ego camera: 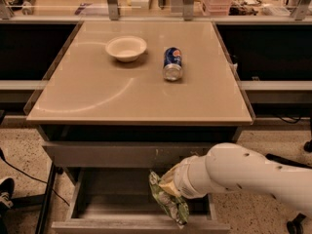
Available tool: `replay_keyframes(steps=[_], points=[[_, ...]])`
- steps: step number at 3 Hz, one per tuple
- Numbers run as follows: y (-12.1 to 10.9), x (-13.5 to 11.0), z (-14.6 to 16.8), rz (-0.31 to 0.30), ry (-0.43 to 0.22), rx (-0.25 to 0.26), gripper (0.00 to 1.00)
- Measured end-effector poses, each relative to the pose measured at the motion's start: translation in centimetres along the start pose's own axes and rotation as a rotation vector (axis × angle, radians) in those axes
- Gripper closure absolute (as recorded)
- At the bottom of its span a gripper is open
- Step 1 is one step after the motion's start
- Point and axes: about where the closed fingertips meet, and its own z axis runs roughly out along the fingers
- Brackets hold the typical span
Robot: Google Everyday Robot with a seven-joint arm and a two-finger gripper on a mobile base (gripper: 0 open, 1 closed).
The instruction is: Place green jalapeno chip bag into middle drawer
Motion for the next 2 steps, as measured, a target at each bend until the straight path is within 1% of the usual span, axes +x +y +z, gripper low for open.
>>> replay_keyframes(steps=[1,2], points=[[-2.2,3.7,4.6,0.082,0.0,-0.008,1.0],[-3.7,5.8,7.7,0.131,0.006,-0.008,1.0]])
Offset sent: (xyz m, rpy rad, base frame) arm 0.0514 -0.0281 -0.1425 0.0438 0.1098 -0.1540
